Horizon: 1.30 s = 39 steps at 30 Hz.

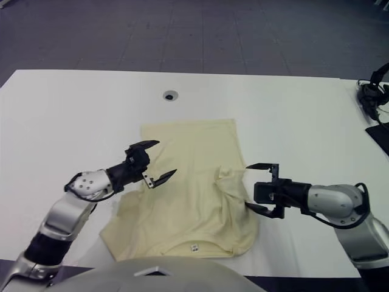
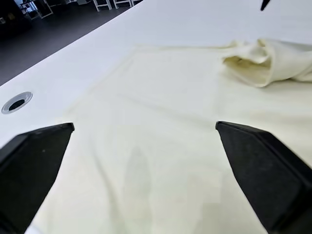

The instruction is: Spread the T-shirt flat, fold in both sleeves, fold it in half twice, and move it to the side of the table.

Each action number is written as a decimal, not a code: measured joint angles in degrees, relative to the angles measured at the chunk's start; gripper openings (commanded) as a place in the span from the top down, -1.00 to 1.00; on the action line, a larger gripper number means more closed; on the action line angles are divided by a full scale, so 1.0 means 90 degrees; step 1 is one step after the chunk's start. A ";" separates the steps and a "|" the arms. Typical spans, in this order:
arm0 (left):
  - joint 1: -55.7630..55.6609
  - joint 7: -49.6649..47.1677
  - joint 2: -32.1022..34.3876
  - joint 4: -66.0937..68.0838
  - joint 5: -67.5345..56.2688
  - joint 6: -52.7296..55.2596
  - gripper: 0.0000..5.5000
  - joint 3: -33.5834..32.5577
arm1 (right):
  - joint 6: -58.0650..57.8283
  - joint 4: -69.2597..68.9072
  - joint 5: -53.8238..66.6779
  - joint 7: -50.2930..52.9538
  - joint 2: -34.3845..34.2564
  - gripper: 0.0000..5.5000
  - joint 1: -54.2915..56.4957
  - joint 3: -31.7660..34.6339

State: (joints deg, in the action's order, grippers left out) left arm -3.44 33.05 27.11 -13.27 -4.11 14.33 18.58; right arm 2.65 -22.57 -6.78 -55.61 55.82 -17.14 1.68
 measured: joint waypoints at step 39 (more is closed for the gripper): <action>-0.0250 -0.0761 -0.0436 0.1126 0.1439 -0.0769 -0.96 0.0266 | -0.0305 -0.1183 0.0172 -0.1041 0.0564 -0.96 -0.3145 0.2727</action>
State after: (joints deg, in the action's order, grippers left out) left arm -5.69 26.20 23.19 -3.14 8.84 7.41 20.97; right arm -0.09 -33.22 -5.23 -64.97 60.89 -45.44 26.22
